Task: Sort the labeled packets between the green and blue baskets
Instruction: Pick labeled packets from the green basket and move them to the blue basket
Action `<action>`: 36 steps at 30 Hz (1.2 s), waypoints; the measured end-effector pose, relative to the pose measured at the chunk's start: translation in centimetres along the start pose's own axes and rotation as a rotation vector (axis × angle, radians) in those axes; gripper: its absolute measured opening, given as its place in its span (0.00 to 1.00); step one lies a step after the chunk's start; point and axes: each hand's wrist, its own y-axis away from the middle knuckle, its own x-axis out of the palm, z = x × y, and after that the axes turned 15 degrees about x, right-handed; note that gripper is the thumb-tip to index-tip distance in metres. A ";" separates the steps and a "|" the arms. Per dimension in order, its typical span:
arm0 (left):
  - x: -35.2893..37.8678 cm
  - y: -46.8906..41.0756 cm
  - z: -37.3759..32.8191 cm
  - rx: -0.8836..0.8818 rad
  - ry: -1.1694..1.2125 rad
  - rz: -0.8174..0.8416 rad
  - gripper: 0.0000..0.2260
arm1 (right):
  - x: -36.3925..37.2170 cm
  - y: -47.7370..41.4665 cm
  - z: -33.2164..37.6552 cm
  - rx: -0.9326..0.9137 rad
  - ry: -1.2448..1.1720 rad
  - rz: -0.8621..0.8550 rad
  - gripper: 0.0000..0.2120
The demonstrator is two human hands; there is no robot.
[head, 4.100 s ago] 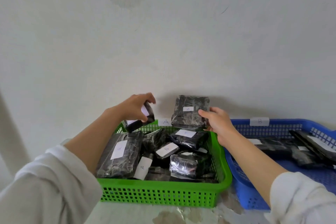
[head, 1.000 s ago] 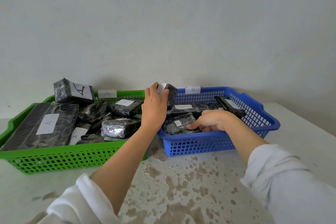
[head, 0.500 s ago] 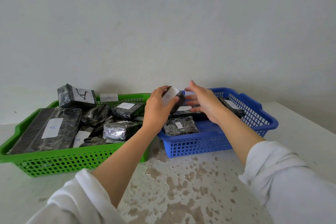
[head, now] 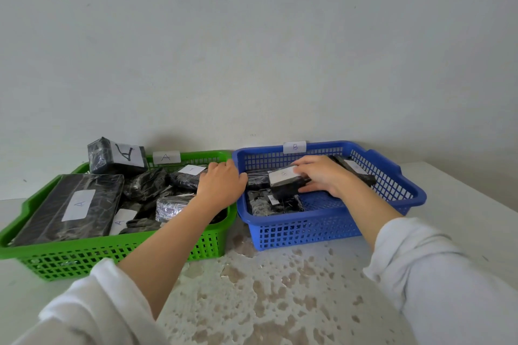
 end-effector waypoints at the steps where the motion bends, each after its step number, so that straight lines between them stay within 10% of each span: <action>1: 0.1 0.0 0.0 0.000 0.024 0.007 0.16 | 0.7 -0.2 0.2 0.014 0.004 0.014 0.09; 17: -2.7 0.9 2.0 0.026 -0.011 -0.018 0.23 | 6.0 -1.4 1.6 -0.299 0.477 -0.363 0.17; 26: -5.0 8.0 9.4 -0.106 0.317 0.249 0.42 | 12.1 3.6 4.0 -0.529 0.408 -0.050 0.11; 31: -4.7 9.4 10.4 -0.112 0.679 0.049 0.24 | 14.0 4.7 3.9 -0.464 0.680 -0.046 0.18; 36: -5.4 10.3 11.0 -0.054 0.787 -0.131 0.27 | 14.5 4.7 4.0 -0.363 0.737 0.006 0.29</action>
